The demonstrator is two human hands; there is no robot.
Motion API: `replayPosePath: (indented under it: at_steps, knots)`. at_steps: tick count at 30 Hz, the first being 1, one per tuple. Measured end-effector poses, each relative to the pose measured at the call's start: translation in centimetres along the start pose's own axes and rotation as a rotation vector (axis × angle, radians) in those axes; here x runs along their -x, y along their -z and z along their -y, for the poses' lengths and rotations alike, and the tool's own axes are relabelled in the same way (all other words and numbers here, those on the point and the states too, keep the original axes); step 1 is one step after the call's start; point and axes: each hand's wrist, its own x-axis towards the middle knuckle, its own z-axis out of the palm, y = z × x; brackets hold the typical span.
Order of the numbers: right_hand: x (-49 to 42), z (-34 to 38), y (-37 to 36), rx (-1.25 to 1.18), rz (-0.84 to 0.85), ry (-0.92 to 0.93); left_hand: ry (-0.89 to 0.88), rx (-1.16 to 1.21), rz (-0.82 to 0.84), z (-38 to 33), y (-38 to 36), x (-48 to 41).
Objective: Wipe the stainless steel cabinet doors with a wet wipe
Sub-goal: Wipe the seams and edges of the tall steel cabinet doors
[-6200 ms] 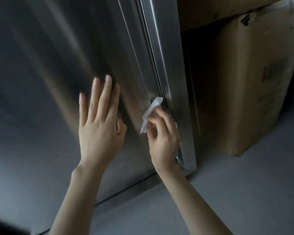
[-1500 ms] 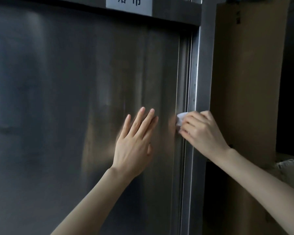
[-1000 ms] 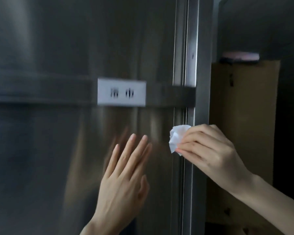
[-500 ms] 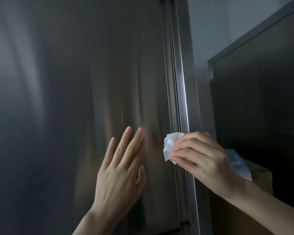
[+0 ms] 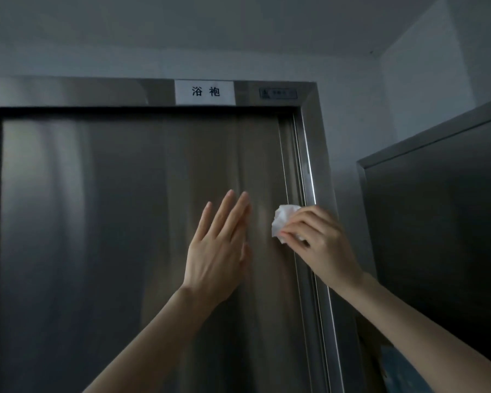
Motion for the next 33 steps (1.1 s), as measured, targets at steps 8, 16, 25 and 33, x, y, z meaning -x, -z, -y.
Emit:
replayPosePath:
  at_steps: [8, 16, 25, 33]
  knots:
    - [-2.6, -5.0, -3.3, 0.159, -0.057, 0.009, 0.042, -0.038, -0.004, 1.4, -4.8, -2.4]
    - [-2.7, -5.5, -3.7, 0.375, 0.121, 0.103, 0.006, -0.074, -0.093, 2.2, -7.0, -2.2]
    - [-9.2, -7.6, -2.8, 0.388, 0.376, -0.045, 0.004, -0.058, -0.107, 2.0, -6.4, -2.1]
    - [-12.6, -8.9, -1.6, 0.535, 0.39, 0.129, -0.014, -0.013, -0.101, 3.4, -4.4, -7.8]
